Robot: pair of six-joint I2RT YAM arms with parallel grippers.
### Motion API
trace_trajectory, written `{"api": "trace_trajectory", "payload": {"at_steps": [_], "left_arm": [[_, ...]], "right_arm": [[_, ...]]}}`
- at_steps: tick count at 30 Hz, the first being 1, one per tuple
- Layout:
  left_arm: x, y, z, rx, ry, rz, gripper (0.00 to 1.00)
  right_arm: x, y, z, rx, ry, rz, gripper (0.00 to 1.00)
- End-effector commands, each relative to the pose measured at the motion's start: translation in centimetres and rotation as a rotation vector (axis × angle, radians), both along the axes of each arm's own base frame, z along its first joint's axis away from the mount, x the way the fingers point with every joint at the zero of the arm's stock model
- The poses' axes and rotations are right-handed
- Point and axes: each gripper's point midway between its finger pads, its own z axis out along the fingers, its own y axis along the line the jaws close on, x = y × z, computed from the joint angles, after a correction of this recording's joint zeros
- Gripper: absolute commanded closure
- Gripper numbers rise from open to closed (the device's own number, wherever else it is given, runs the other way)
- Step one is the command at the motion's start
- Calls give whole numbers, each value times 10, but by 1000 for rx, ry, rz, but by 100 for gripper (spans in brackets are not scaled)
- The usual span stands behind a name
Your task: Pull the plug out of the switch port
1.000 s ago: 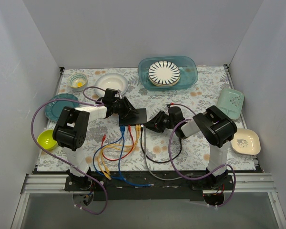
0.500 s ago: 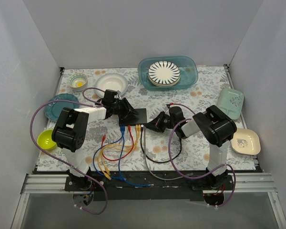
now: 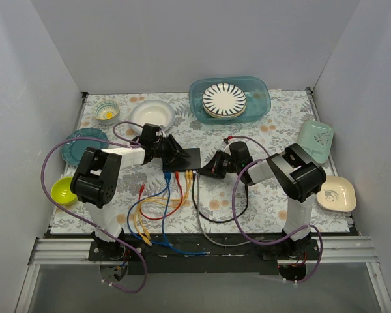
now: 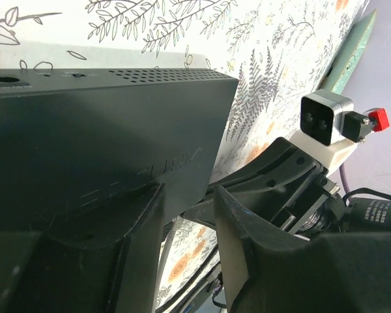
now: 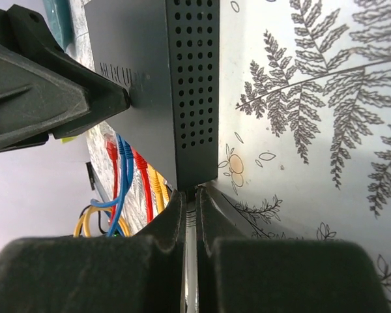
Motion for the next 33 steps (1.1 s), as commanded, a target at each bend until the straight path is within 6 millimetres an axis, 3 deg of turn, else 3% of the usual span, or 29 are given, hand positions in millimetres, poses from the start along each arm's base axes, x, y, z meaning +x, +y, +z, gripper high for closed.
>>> {"api": "trace_trajectory", "payload": {"at_steps": [1, 9, 11, 12, 14, 15, 17, 19, 20, 21, 24, 28, 33], "left_arm": [[-21, 14, -34, 77, 111, 28, 64], [-20, 14, -34, 69, 112, 41, 64], [-21, 15, -34, 71, 112, 44, 64], [-20, 15, -32, 68, 106, 44, 64], [-20, 15, -31, 69, 104, 45, 64], [-20, 15, -31, 70, 105, 44, 64], [-20, 15, -29, 69, 101, 44, 64], [-19, 15, -28, 70, 97, 46, 64], [-19, 15, -28, 69, 96, 46, 64], [-19, 15, -27, 67, 94, 45, 64], [-19, 15, -27, 66, 94, 46, 64], [-18, 14, -27, 62, 94, 46, 64], [-18, 13, -26, 57, 93, 48, 64]], "right_arm": [[-49, -26, -48, -179, 144, 85, 99], [-57, -31, -39, -187, 143, 113, 99], [-41, -42, -30, -222, 89, 48, 99], [-41, -54, -32, -274, 109, 22, 99], [-19, -80, -24, -378, 28, -50, 99], [-25, -96, -29, -452, 68, -63, 99], [-3, -117, -15, -527, -3, -118, 99], [3, -127, -5, -567, -29, -133, 99], [8, -124, 6, -550, -66, -130, 97], [15, -118, 16, -520, -115, -123, 75], [27, -90, 49, -427, -219, -98, 51], [21, -45, 66, -321, -249, -5, 47], [2, -4, 58, -185, -219, 105, 49]]}}
